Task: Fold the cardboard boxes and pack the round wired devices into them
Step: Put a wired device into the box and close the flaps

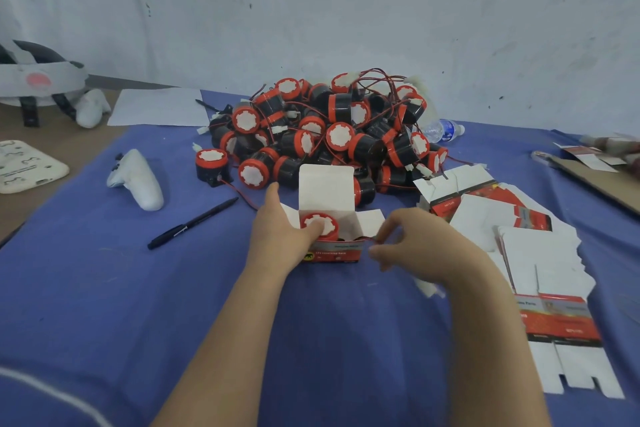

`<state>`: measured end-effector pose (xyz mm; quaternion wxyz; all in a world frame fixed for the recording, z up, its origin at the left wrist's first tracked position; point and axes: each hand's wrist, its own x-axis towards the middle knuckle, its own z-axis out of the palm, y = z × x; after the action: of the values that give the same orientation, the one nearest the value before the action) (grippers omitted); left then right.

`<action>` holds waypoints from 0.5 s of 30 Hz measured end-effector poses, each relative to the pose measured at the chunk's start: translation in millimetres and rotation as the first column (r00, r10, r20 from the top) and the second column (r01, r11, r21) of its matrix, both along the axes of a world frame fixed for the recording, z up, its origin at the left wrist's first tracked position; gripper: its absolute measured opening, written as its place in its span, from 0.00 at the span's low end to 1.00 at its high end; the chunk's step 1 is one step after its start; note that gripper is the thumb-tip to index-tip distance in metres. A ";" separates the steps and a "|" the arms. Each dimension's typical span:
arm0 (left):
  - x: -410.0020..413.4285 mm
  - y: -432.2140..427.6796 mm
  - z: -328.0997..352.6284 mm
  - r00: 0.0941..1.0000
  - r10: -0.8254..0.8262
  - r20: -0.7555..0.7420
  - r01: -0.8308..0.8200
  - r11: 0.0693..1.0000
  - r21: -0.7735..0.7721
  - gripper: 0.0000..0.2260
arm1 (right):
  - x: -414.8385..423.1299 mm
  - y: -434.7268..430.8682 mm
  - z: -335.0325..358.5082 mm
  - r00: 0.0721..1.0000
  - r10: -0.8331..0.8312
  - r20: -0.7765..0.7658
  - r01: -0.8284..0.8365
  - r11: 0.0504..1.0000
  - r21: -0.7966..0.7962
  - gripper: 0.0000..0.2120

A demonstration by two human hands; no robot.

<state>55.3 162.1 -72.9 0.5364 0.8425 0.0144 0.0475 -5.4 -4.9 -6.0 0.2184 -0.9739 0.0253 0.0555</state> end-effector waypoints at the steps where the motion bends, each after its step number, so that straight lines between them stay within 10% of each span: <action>1: 0.0 -0.1 -0.2 1.000 -0.001 0.000 0.001 1.000 0.000 0.42 | -1.1 2.5 -0.6 0.999 0.038 0.004 -0.038 0.999 0.036 0.04; 8: 5.1 0.3 -4.6 1.000 -0.011 -0.010 0.011 1.000 -0.002 0.42 | 19.3 26.3 -12.7 0.987 0.060 0.150 -0.141 0.775 0.616 0.09; 15: 7.3 -4.6 -9.9 0.997 0.071 0.032 -0.069 0.995 -0.071 0.45 | 42.4 26.4 -21.7 0.932 0.008 0.362 -0.112 0.957 0.266 0.08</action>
<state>62.6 157.5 -82.8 0.5636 0.8213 0.0363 0.0804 37.0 21.5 -27.7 0.3542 -0.9268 -0.0530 -0.1126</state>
